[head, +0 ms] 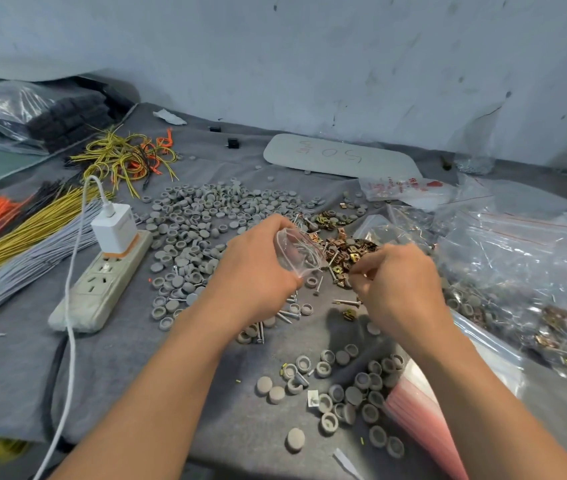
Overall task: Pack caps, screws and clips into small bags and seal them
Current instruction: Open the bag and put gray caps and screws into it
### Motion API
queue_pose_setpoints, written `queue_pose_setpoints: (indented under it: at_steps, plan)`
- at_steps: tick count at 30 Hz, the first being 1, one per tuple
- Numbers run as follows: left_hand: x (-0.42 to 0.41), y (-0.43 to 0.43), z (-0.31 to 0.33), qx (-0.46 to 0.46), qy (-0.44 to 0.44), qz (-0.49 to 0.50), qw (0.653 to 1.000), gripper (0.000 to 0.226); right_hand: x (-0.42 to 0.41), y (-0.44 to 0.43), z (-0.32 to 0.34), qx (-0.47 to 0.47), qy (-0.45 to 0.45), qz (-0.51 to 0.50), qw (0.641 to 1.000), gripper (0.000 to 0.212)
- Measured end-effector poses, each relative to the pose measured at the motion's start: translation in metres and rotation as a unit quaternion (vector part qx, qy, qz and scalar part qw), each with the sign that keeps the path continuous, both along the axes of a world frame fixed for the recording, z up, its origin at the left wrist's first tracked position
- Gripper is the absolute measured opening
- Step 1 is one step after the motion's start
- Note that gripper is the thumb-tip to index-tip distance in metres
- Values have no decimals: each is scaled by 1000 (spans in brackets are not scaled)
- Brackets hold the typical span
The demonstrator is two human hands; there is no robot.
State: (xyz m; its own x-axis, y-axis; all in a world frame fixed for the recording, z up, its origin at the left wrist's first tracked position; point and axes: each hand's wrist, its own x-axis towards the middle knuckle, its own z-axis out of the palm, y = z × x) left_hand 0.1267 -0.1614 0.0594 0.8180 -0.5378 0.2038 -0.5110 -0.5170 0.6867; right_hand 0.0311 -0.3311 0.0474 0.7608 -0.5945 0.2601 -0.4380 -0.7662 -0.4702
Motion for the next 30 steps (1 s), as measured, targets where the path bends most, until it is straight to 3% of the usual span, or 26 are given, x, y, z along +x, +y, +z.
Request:
queue_pose_setpoints:
  at_steps: [3,8,12,18,25,27,30]
  plan:
    - [1,0,-1,-15,7,-5,1000,49,3,7,-6,-105,77,8,991,15]
    - [-1,0,0,4,0,1,1000,49,9,17,-15,-151,171,54,972,11]
    - [-1,0,-2,11,-4,-1,1000,48,8,21,-14,-166,187,82,965,16]
    - [-5,-2,-1,26,-7,-2,1000,49,6,14,-8,-125,106,52,985,14]
    - [-6,-1,-1,23,-4,-12,1000,48,7,23,-12,-141,213,104,961,21]
    - [-6,-1,-1,23,-3,-11,1000,47,7,24,-11,-129,181,95,970,20]
    - [-6,-1,-1,24,-3,-7,1000,47,6,20,-2,-8,-47,53,997,16]
